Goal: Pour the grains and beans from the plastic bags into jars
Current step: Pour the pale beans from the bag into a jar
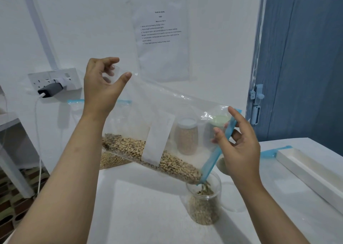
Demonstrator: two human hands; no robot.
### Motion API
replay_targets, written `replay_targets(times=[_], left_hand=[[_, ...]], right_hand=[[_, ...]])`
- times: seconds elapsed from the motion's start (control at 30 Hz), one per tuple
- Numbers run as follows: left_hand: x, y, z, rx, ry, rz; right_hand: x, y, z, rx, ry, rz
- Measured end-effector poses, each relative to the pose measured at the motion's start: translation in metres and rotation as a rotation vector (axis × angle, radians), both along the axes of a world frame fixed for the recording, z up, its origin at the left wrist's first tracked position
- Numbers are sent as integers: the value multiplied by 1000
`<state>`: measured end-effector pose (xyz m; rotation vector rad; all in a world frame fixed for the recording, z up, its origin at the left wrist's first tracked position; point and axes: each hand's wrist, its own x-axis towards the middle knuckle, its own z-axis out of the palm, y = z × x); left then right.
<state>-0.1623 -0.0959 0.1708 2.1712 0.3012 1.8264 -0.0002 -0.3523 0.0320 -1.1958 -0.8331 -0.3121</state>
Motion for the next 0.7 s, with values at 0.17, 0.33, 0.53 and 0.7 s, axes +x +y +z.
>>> replay_targets(times=[0.17,0.33,0.53,0.7], left_hand=[[2,-3,2,0,2,-7],[4,-4,1,5,1,-5],[6,-6,3,15,1,-4],[9,-9,2,26,-5,0]], right_hand=[[2,-2,-4,-17,-9,2],[4,-3,-5,1,-4,31],[4,-6,-5,6,-2,41],[5,-7,-7,-9,-1,31]])
